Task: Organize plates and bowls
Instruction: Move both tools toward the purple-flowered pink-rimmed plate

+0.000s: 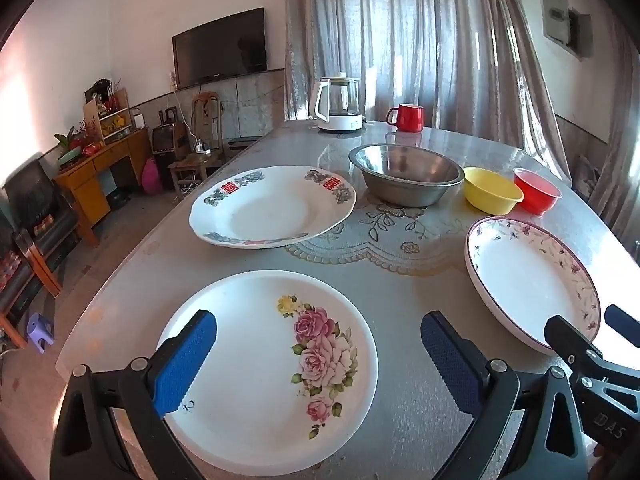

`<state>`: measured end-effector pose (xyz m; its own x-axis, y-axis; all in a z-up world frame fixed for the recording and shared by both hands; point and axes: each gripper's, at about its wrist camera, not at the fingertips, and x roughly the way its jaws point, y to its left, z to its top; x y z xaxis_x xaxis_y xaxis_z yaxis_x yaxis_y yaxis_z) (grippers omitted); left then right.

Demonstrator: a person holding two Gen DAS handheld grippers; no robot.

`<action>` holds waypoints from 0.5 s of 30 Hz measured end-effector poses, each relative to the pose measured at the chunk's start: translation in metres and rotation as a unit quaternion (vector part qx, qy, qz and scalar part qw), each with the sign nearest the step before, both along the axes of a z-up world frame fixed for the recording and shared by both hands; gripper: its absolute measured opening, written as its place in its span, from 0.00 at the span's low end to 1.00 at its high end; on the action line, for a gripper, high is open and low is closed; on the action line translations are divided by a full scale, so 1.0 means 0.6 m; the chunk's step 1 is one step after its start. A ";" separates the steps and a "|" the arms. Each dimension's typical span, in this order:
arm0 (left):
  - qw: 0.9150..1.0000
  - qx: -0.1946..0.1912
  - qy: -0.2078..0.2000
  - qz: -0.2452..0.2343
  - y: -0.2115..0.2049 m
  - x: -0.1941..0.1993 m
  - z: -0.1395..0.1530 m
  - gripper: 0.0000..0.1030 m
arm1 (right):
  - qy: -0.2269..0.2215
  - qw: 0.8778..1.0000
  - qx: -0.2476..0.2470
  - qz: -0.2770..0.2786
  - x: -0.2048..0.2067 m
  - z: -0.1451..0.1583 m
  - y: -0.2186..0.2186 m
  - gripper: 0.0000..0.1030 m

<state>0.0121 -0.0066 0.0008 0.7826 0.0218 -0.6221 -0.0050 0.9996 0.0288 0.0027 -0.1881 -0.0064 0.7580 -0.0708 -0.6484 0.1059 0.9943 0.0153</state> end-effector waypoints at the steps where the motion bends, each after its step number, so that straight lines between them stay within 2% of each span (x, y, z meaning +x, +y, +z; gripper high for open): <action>1: 1.000 0.002 0.002 -0.001 -0.001 0.001 0.000 1.00 | -0.001 1.000 0.002 0.000 0.000 0.000 -0.002 0.97; 15: 0.999 0.025 0.007 -0.020 -0.023 0.014 0.004 1.00 | -0.010 1.000 0.022 -0.010 0.005 0.008 -0.033 0.97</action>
<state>0.0207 -0.0203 0.0031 0.7745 0.0222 -0.6322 0.0347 0.9964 0.0775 0.0055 -0.2081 -0.0019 0.7692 -0.0580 -0.6363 0.1247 0.9904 0.0604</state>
